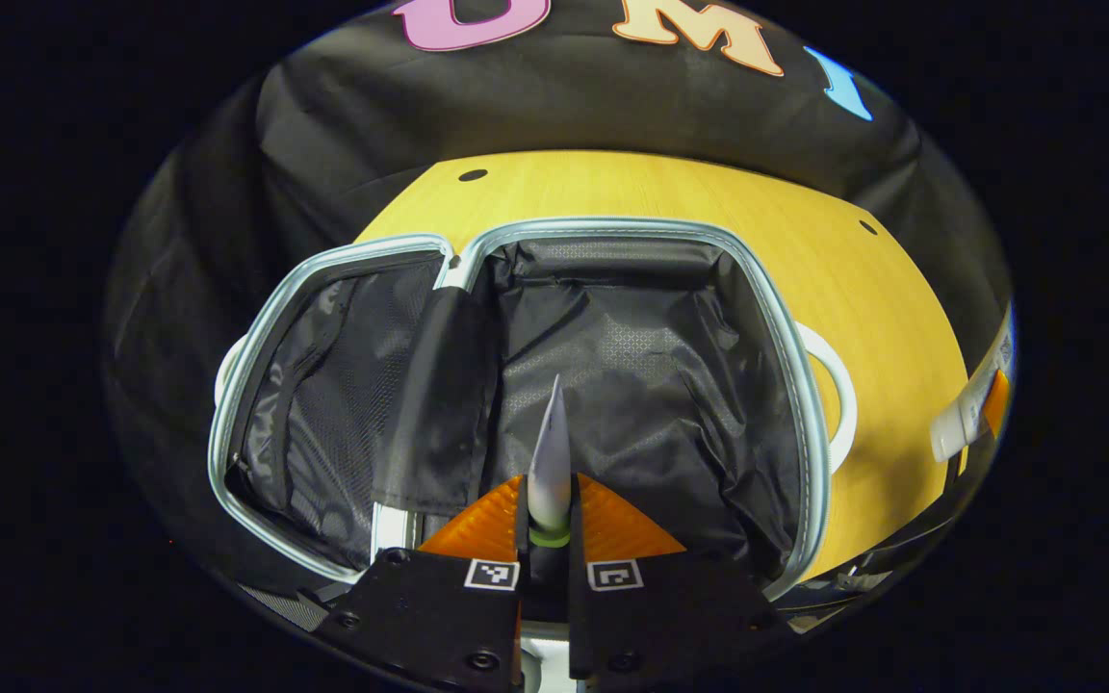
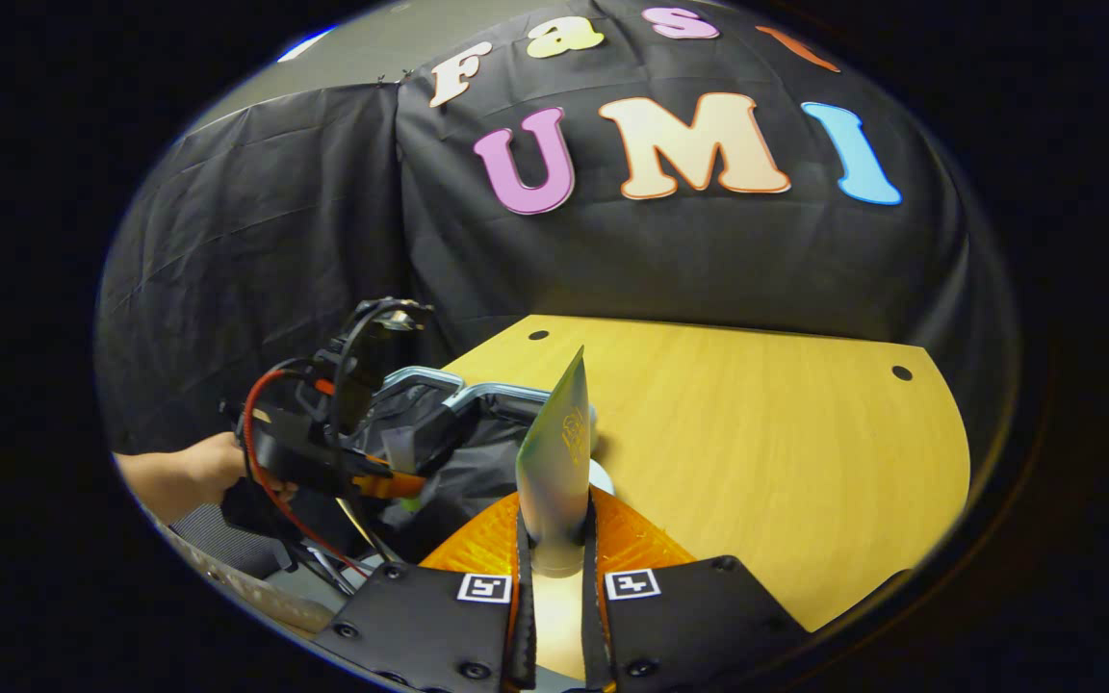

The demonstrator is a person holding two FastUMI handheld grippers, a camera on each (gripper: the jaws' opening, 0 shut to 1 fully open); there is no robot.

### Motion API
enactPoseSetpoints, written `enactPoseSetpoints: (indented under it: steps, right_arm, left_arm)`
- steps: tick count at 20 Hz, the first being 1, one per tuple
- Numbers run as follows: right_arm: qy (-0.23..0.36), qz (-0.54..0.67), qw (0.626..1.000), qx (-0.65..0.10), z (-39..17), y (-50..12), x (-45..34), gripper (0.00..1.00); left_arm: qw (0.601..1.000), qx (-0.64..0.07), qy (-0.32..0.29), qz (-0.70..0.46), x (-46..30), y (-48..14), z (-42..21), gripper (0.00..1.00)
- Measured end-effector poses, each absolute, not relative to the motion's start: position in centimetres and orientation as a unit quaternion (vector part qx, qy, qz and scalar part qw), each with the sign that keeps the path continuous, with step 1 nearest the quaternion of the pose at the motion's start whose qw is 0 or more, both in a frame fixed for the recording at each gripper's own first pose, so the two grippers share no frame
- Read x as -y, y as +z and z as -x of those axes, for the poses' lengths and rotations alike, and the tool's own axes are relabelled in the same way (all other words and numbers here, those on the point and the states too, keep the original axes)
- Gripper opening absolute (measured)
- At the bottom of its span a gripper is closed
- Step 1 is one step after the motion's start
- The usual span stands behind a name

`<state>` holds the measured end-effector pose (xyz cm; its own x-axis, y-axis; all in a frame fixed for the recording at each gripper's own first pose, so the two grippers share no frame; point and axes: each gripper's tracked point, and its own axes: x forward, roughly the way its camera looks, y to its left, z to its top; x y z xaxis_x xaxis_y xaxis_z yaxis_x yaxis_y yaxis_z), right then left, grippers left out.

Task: First open the suitcase, pack the skin care products into it, and then close the suitcase.

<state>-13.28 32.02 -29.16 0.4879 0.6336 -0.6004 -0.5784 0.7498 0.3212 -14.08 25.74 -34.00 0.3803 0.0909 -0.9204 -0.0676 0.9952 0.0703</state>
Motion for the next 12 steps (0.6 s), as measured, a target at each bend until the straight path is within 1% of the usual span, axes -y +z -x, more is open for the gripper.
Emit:
enactPoseSetpoints:
  steps: [3, 7, 8, 9, 10, 11, 12]
  right_arm:
    - [0.357, -0.048, 0.849, -0.387, 14.0, -29.9, -36.1, 0.21]
    - [0.354, -0.044, 0.831, -0.427, 15.4, -32.2, -40.1, 0.21]
    - [0.345, -0.039, 0.828, -0.440, 15.5, -32.9, -40.6, 0.17]
    - [0.337, -0.038, 0.824, -0.454, 16.0, -33.9, -41.0, 0.21]
    - [0.326, -0.040, 0.819, -0.471, 16.3, -34.8, -41.3, 0.21]
    - [0.316, -0.043, 0.812, -0.488, 16.8, -35.8, -41.6, 0.21]
    - [0.306, -0.044, 0.806, -0.505, 17.3, -36.7, -41.9, 0.21]
  left_arm:
    - [0.827, -0.562, 0.020, -0.004, -26.0, -35.3, 13.4, 0.13]
    - [0.831, -0.556, -0.021, -0.001, -26.4, -36.1, 11.9, 0.19]
    - [0.832, -0.554, -0.030, 0.003, -26.4, -36.1, 11.6, 0.18]
    - [0.833, -0.551, -0.039, 0.007, -26.2, -35.9, 11.3, 0.24]
    - [0.838, -0.544, -0.047, 0.013, -26.1, -35.5, 10.9, 0.29]
    - [0.844, -0.532, -0.060, 0.019, -25.8, -34.8, 10.4, 0.40]
    - [0.851, -0.520, -0.069, 0.020, -25.8, -33.9, 10.0, 0.48]
